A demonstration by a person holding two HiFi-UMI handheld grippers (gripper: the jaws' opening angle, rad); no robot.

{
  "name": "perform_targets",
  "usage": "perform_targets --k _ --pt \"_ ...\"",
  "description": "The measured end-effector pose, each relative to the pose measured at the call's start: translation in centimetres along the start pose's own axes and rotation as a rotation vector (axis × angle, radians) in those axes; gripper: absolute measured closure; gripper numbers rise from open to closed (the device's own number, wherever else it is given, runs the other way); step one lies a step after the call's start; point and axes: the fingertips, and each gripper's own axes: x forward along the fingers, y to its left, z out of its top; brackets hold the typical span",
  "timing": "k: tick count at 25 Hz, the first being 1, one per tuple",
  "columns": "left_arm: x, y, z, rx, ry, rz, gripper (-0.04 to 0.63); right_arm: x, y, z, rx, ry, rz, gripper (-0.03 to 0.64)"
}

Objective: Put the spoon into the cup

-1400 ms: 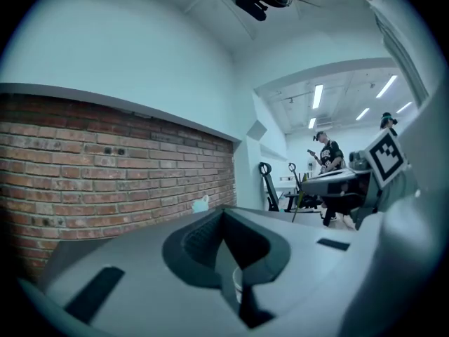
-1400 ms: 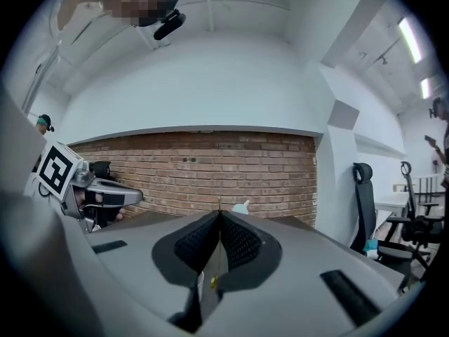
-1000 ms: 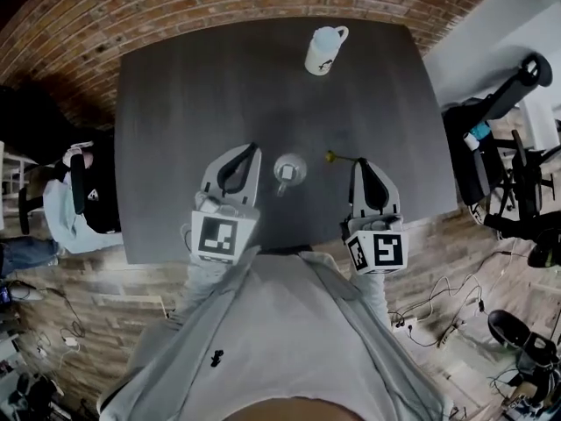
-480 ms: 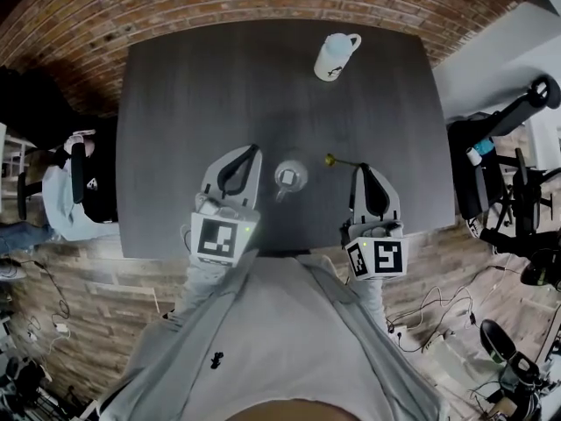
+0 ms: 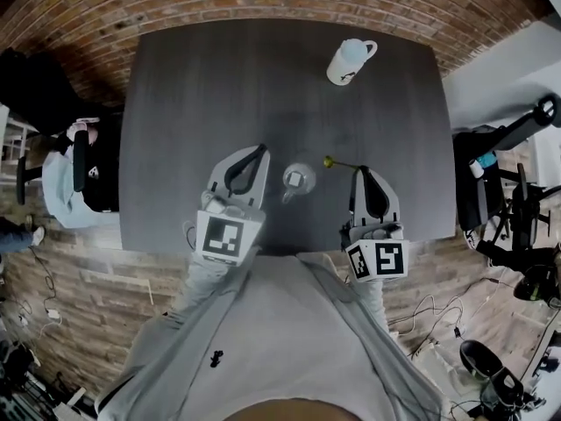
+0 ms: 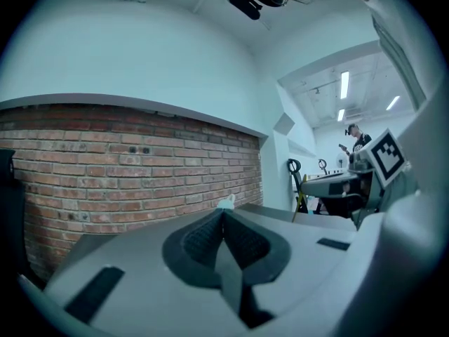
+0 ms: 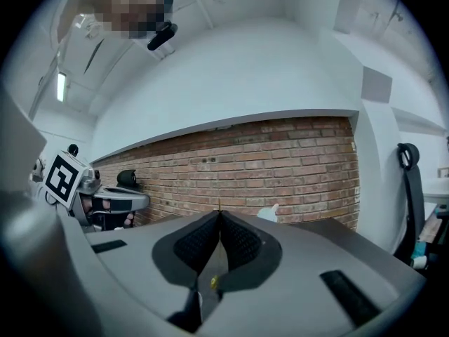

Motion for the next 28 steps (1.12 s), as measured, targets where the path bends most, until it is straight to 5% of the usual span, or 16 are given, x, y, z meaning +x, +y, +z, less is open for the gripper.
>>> perform_targets --k 11,28 --pt "-0.7 0.3 -3.0 -0.005 0.062 0.011 0.577 1.5 2.1 -2.6 0.043 0.061 0.08 0.597" --pt "-0.9 -0.6 -7.3 -0.057 0.156 0.0 0.577 2.9 2.2 -11.6 0.263 0.209 0.101 0.597"
